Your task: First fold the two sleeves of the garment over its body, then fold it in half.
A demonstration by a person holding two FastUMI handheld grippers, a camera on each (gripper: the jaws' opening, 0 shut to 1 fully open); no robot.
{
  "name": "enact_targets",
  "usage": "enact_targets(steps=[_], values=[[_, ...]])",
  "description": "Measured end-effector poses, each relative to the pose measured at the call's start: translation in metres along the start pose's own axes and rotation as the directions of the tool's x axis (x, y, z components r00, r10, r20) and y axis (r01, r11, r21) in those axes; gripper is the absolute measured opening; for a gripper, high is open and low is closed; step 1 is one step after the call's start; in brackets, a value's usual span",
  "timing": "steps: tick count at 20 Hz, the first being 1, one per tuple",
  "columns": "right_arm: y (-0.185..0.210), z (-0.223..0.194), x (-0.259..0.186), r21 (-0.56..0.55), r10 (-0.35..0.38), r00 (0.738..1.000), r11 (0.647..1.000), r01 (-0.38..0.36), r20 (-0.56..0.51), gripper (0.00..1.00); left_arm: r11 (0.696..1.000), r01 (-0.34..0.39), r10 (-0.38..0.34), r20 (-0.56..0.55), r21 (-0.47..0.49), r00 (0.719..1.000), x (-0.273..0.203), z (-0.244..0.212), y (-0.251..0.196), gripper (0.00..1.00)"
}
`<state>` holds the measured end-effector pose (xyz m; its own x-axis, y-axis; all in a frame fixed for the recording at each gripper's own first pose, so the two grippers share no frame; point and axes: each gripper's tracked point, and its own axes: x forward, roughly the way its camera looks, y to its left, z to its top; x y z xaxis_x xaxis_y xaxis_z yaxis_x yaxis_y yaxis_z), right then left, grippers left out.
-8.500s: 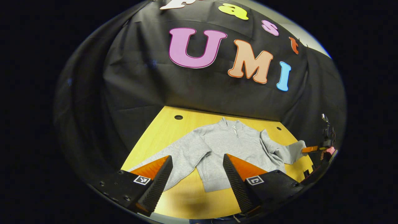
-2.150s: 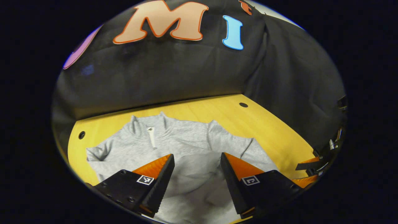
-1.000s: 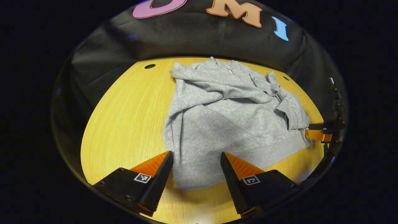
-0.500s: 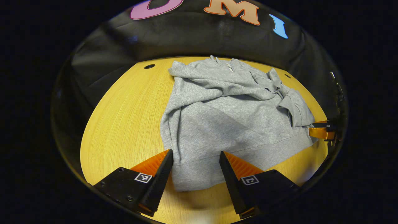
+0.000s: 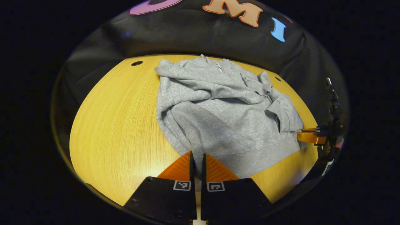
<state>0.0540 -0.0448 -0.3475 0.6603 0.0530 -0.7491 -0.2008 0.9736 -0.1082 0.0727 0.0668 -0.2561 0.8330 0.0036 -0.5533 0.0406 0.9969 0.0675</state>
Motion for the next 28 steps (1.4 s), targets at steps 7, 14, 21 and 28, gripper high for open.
enact_targets(steps=[7,14,21,28], values=[[-0.001,0.01,-0.009,0.047,0.014,0.998,0.999,-0.016,0.055,0.04,1.0,0.0,0.001,0.028,-0.015,1.0,-0.005,0.007,-0.001,0.0],[0.012,0.043,-0.03,0.116,0.064,0.986,0.99,-0.083,0.156,0.04,0.994,0.067,-0.054,0.138,-0.086,0.989,-0.033,0.053,-0.014,0.0],[0.02,0.11,-0.051,0.168,0.114,0.95,0.971,-0.168,0.291,0.04,0.971,0.168,-0.112,0.3,-0.169,0.947,-0.047,0.125,-0.024,0.0],[0.011,0.174,-0.024,0.217,0.14,0.935,0.951,-0.218,0.326,0.03,0.955,0.185,-0.098,0.34,-0.232,0.935,-0.018,0.178,-0.011,0.0]])
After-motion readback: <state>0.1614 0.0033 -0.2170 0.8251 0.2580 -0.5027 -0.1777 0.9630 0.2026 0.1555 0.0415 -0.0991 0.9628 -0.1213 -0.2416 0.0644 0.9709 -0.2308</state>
